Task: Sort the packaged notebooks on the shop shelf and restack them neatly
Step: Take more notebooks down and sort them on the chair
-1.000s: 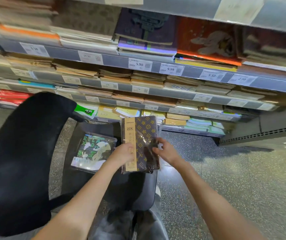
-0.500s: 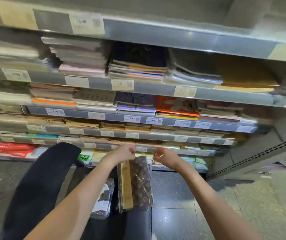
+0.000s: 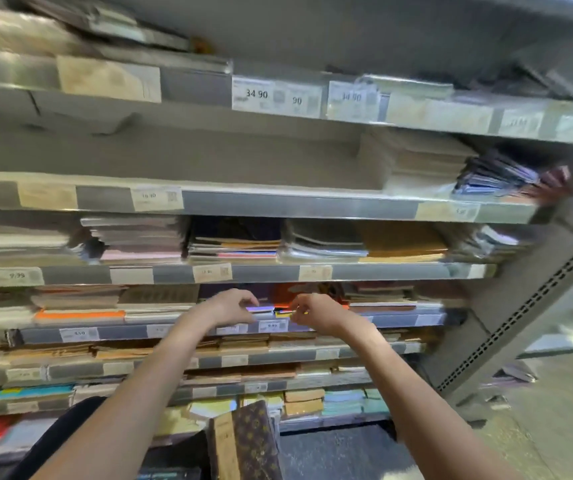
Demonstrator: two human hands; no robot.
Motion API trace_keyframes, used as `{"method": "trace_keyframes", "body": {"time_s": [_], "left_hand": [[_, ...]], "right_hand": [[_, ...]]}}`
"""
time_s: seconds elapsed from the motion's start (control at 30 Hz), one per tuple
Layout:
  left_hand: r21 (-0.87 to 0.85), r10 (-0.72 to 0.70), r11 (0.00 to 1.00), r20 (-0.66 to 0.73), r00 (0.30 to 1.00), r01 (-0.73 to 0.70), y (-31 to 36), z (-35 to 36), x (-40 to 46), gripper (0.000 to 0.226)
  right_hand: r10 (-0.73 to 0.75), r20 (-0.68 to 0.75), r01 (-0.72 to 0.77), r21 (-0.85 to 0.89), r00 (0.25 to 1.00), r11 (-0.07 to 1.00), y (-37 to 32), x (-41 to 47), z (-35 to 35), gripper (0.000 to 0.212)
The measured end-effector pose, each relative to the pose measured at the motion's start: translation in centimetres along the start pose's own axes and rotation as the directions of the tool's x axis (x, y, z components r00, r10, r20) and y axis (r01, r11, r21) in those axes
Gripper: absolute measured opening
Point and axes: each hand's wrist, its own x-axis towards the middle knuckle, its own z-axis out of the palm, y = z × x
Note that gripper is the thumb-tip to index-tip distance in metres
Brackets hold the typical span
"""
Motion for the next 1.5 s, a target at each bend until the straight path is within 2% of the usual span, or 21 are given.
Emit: {"method": "trace_keyframes", "body": {"time_s": [0.27, 0.6, 0.9, 1.13, 1.23, 1.33, 1.5], "left_hand": [[0.054, 0.112, 0.993, -0.12, 0.986, -0.107, 5.9, -7.6, 0.3, 0.034], [0.151, 0.2, 0.974, -0.217, 0.956, -0.169, 13.8, -15.7, 0.7, 0.034], [0.218, 0.247, 0.959, -0.326, 0.913, -0.181, 18.3, -21.4, -0.9, 0.029], [0.231, 0.296, 0.949, -0.413, 0.862, -0.215, 20.8, -25.0, -1.9, 0.028], [0.229, 0.307, 0.947, -0.453, 0.837, -0.224, 21.4, -25.9, -1.3, 0.024], [0.221, 0.319, 0.945, -0.469, 0.824, -0.24, 22.3, -25.6, -0.4, 0.02], [0.214, 0.399, 0.917, -0.484, 0.779, -0.337, 24.8, -24.3, 2.1, 0.025]], "right_hand": [[-0.125, -0.132, 0.117, -0.072, 0.983, 0.991, -2.2, 0.4, -8.8, 0.03], [-0.227, -0.203, 0.196, -0.158, 0.953, 0.968, -3.2, 0.7, -20.4, 0.03], [-0.344, -0.306, 0.294, -0.197, 0.888, 0.935, -5.1, 0.1, -28.0, 0.025], [-0.461, -0.424, 0.369, -0.284, 0.779, 0.885, -6.2, 0.7, -32.4, 0.021], [-0.449, -0.473, 0.378, -0.241, 0.758, 0.894, -5.9, 1.5, -33.9, 0.019], [-0.394, -0.511, 0.324, -0.224, 0.764, 0.919, -4.1, 2.3, -35.5, 0.022], [-0.276, -0.532, 0.199, -0.199, 0.8, 0.96, 0.9, 2.8, -38.1, 0.05]]}}
